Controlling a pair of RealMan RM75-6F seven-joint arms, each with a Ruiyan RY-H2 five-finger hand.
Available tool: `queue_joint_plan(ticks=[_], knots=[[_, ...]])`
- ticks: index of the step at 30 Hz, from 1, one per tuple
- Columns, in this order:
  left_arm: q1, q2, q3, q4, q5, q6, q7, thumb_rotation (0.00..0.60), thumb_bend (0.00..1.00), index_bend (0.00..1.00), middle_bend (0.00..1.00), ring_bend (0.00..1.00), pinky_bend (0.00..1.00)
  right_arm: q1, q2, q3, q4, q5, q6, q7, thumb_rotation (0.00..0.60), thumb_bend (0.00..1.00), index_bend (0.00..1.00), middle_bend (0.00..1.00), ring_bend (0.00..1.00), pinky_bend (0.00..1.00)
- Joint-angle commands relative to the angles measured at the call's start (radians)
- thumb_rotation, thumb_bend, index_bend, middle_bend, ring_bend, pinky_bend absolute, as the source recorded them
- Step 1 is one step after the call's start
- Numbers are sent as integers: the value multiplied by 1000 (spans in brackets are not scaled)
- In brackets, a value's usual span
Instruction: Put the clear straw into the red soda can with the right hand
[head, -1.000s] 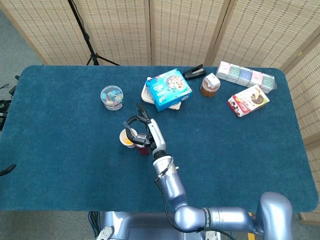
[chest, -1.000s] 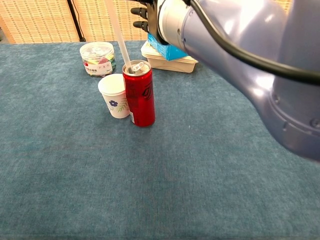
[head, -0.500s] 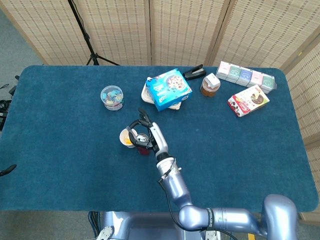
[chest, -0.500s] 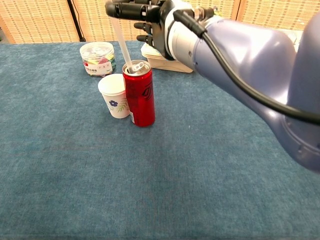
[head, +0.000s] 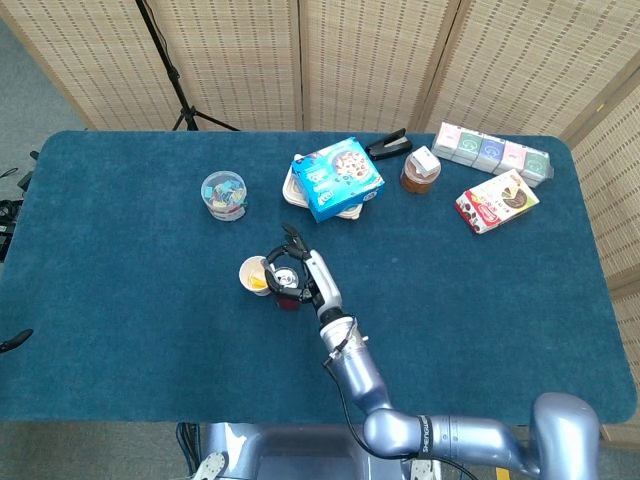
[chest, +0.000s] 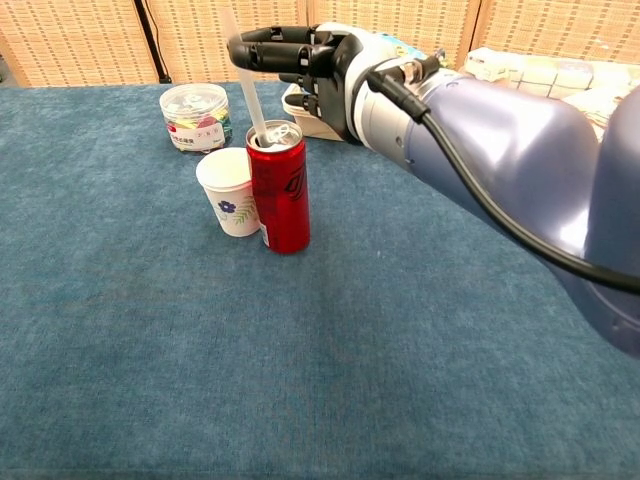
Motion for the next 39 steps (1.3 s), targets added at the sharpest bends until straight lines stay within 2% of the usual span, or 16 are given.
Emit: queue_joint_plan(ticks=[1, 11, 22, 28, 32, 34, 37, 38, 39], knots=[[0, 0, 0, 0, 0, 0, 1, 600, 0, 0, 0, 0, 0, -5, 4, -3, 4, -7, -9, 7, 600, 694, 584, 0, 0, 0], [-2, 2, 5, -1, 8, -4, -6, 600, 0, 0, 0, 0, 0, -16, 25, -28, 12, -21, -44, 4, 600, 694, 550, 0, 0, 0], [-3, 4, 5, 2, 7, -6, -13, 600, 0, 0, 0, 0, 0, -33, 52, -50, 1, -66, -79, 26, 600, 694, 289, 0, 0, 0], [-3, 5, 5, 5, 6, -5, -17, 600, 0, 0, 0, 0, 0, -60, 79, -72, -34, -112, -81, 46, 600, 694, 261, 0, 0, 0], [-2, 5, 5, 6, 6, -4, -20, 600, 0, 0, 0, 0, 0, -87, 137, -99, -88, -182, -81, 35, 600, 693, 256, 0, 0, 0], [-2, 5, 5, 7, 6, -2, -20, 600, 0, 0, 0, 0, 0, -99, 171, -114, -110, -213, -87, 25, 600, 694, 219, 0, 0, 0], [1, 5, 4, 7, 4, 3, -21, 600, 0, 0, 0, 0, 0, -134, 288, -177, -149, -315, -103, -33, 600, 671, 162, 0, 0, 0], [3, 4, 4, 7, 3, 5, -22, 600, 0, 0, 0, 0, 0, -147, 325, -202, -150, -356, -98, -62, 600, 643, 153, 0, 0, 0], [4, 4, 3, 7, 2, 8, -19, 600, 0, 0, 0, 0, 0, -163, 375, -239, -141, -418, -87, -110, 600, 571, 138, 0, 0, 0]])
